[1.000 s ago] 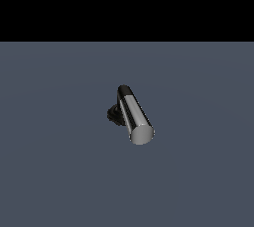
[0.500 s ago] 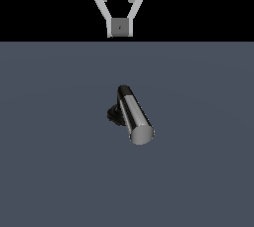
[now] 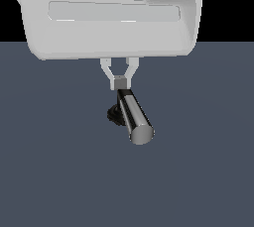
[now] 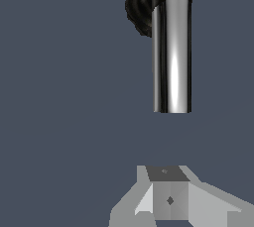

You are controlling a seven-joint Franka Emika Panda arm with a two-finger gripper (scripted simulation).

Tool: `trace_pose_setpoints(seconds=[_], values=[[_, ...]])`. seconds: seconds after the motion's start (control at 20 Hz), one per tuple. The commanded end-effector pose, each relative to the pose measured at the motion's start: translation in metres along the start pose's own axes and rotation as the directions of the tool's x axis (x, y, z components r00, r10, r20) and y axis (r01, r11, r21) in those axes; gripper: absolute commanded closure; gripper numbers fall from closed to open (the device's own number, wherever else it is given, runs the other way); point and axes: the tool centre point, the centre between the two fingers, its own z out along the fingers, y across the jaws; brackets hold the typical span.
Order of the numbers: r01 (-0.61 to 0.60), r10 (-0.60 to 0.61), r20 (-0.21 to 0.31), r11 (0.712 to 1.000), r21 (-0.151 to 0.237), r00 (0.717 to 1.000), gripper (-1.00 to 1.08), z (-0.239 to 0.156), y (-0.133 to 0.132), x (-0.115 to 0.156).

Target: Turn on the faucet by rotating a designated handle.

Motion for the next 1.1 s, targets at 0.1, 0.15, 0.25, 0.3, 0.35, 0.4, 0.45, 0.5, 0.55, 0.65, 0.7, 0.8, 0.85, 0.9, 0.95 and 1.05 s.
trace_pose_setpoints(seconds=[0.1, 0.15, 0.25, 0.3, 0.35, 0.4, 0.45, 0.5, 0.55, 0.65, 0.7, 0.8, 0.85, 0.9, 0.95, 1.05], values=[[0.023, -0.023, -0.004, 1.0, 0.0, 1.0, 1.08, 0.03, 0.0, 0.007], [0.028, -0.028, -0.004, 1.0, 0.0, 1.0, 1.08, 0.036, 0.0, 0.009], [0.038, -0.038, -0.006, 0.999, 0.0, 0.999, 1.08, 0.049, 0.0, 0.012], [0.043, -0.043, -0.006, 0.999, 0.001, 0.999, 1.08, 0.056, 0.0, 0.014], [0.048, -0.048, -0.007, 0.999, 0.001, 0.999, 1.08, 0.063, 0.0, 0.016], [0.053, -0.053, -0.008, 0.999, 0.001, 0.999, 1.08, 0.069, 0.0, 0.018], [0.058, -0.058, -0.008, 0.998, 0.001, 0.998, 1.08, 0.075, 0.0, 0.019], [0.062, -0.062, -0.009, 0.998, 0.001, 0.998, 1.08, 0.081, -0.001, 0.021], [0.067, -0.067, -0.009, 0.998, 0.001, 0.998, 1.08, 0.087, -0.001, 0.023], [0.075, -0.075, -0.01, 0.997, 0.001, 0.997, 1.08, 0.097, -0.001, 0.026], [0.078, -0.078, -0.011, 0.997, 0.001, 0.997, 1.08, 0.101, -0.001, 0.027], [0.085, -0.085, -0.012, 0.996, 0.001, 0.996, 1.08, 0.11, -0.001, 0.03], [0.088, -0.088, -0.012, 0.996, 0.001, 0.996, 1.08, 0.114, -0.001, 0.031], [0.09, -0.09, -0.013, 0.996, 0.001, 0.996, 1.08, 0.117, -0.001, 0.032], [0.093, -0.093, -0.013, 0.996, 0.001, 0.996, 1.08, 0.12, -0.001, 0.033], [0.097, -0.097, -0.013, 0.995, 0.001, 0.995, 1.08, 0.126, -0.001, 0.035]])
